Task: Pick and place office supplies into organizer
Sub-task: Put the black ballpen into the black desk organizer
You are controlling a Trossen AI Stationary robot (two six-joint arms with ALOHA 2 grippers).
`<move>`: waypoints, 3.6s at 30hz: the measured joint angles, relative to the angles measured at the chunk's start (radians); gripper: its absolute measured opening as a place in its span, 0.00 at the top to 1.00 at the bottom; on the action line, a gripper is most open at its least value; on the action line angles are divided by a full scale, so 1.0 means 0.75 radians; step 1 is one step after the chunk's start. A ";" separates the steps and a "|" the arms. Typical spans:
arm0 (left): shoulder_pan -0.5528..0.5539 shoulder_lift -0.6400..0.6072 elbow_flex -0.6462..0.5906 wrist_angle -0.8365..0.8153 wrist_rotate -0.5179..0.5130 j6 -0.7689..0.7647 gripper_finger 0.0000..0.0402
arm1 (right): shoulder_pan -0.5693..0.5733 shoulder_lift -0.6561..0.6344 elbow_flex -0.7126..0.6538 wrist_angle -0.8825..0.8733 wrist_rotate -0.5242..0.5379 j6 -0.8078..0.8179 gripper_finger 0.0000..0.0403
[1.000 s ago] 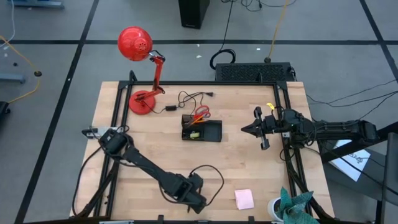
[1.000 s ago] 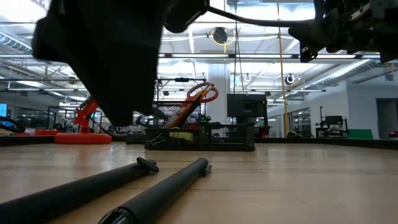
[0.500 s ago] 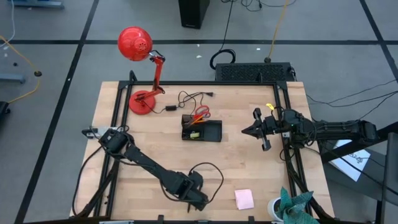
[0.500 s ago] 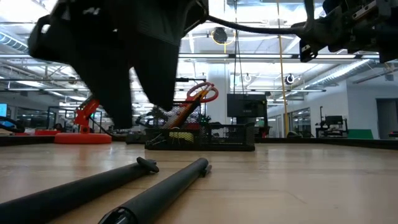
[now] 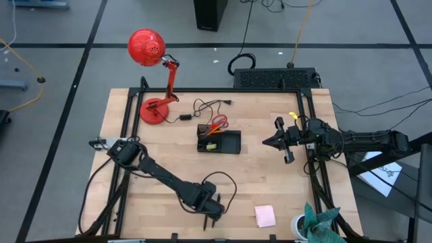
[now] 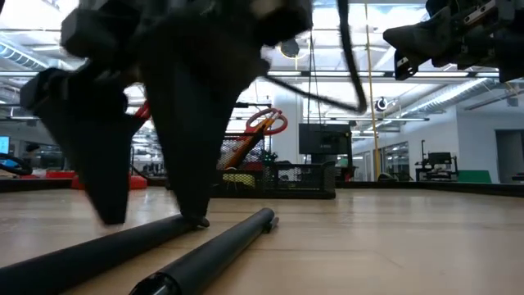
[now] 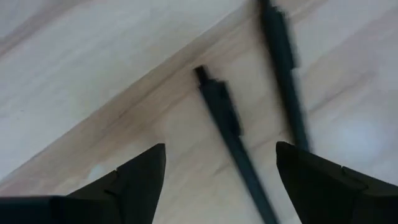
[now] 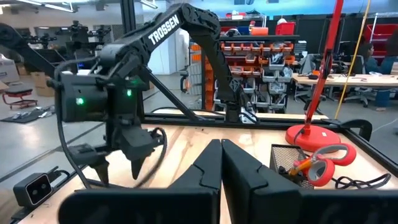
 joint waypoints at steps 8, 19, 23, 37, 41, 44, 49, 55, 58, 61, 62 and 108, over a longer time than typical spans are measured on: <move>0.001 -0.008 -0.097 0.118 0.011 -0.025 0.31 | 0.000 0.000 0.000 0.000 0.000 -0.001 1.00; 0.029 0.065 -0.089 0.041 0.166 0.007 0.38 | 0.000 0.001 0.000 -0.007 0.001 0.004 1.00; 0.042 0.065 -0.077 -0.059 0.218 0.028 0.38 | 0.000 0.000 0.000 -0.007 0.002 0.009 1.00; 0.041 0.070 -0.080 -0.289 0.298 0.070 0.38 | 0.000 0.001 0.000 -0.007 0.002 0.010 1.00; 0.041 0.071 -0.081 -0.275 0.311 0.039 0.38 | 0.000 0.001 0.000 -0.007 0.003 0.010 1.00; 0.037 0.071 -0.083 -0.254 0.313 0.003 0.38 | 0.000 0.001 0.000 -0.007 0.003 0.010 1.00; 0.022 0.071 -0.085 -0.200 0.320 -0.138 0.38 | 0.000 0.001 0.000 -0.007 0.003 0.010 1.00; -0.006 0.071 -0.087 -0.125 0.292 -0.305 0.38 | 0.000 0.001 0.000 -0.007 0.004 0.010 1.00; -0.007 0.071 -0.087 -0.122 0.251 -0.309 0.38 | 0.000 0.001 0.000 -0.007 0.004 0.010 1.00; 0.004 0.071 -0.087 -0.122 0.248 -0.280 0.38 | 0.000 0.001 0.000 -0.007 0.003 0.010 1.00; 0.008 0.073 -0.087 -0.122 0.244 -0.256 0.39 | 0.000 0.001 0.000 -0.007 0.004 0.010 1.00; 0.011 -0.164 -0.094 -0.002 -0.952 1.065 0.95 | -0.001 0.000 0.000 -0.006 0.004 0.034 1.00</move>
